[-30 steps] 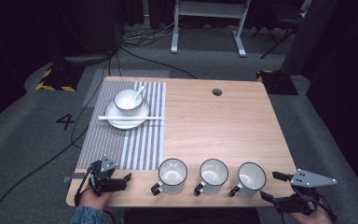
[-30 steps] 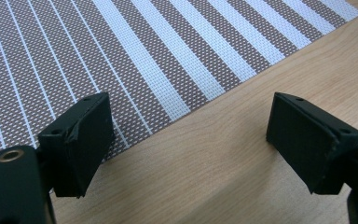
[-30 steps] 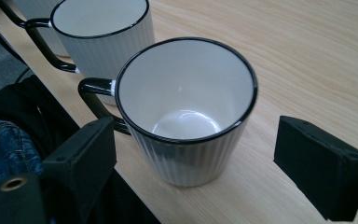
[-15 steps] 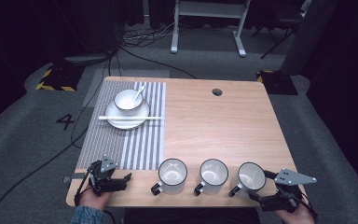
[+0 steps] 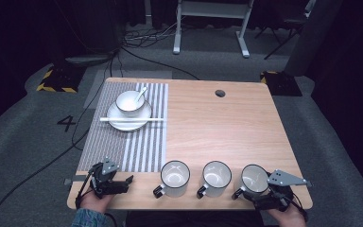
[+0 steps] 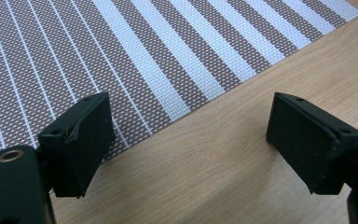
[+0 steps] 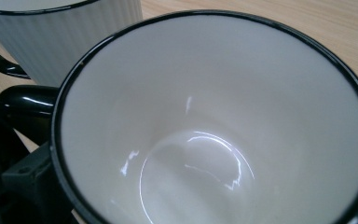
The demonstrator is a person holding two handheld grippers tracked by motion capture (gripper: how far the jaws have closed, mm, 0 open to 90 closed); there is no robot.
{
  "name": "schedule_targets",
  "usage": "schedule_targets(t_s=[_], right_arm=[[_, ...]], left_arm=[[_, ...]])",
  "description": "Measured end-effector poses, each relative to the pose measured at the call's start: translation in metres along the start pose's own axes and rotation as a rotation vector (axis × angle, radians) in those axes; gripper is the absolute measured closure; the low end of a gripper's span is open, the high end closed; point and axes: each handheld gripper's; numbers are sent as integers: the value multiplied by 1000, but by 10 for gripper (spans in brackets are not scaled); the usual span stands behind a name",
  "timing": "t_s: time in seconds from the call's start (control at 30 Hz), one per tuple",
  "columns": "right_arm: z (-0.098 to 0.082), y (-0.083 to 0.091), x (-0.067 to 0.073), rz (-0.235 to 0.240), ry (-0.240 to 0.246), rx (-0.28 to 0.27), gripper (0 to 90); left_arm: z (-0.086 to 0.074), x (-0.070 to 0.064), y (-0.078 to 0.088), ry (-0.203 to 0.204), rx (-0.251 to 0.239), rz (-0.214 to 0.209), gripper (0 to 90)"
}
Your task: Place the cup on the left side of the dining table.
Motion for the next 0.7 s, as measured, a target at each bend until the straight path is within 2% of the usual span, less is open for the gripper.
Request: schedule_targets(t_s=[0.13, 0.17, 0.2, 0.23, 0.33, 0.47, 0.53, 0.7], right_arm=[[-4, -3, 0, 3, 7, -41, 0], [-8, -5, 0, -1, 3, -70, 0], [-8, -5, 0, -1, 3, -70, 0], [-11, -7, 1, 4, -6, -104, 0], [-14, -11, -1, 3, 12, -132, 0], [-16, -17, 2, -16, 8, -137, 0], [-17, -16, 0, -12, 11, -150, 7], [-15, -15, 1, -12, 16, -133, 26]], left_arm=[[0, 0, 0, 0, 0, 0, 150], [0, 0, 0, 0, 0, 0, 150], [0, 0, 0, 0, 0, 0, 151], [0, 0, 0, 0, 0, 0, 150], [0, 0, 0, 0, 0, 0, 150], [0, 0, 0, 0, 0, 0, 150], [0, 0, 0, -1, 0, 0, 150], [0, 0, 0, 0, 1, -1, 148]])
Point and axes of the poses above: each handheld gripper's, and its own axes: y roughly backward along the jaws, z roughly out of its top, x roughly to its left, and after that the axes turned 2 degrees about z, right-handed
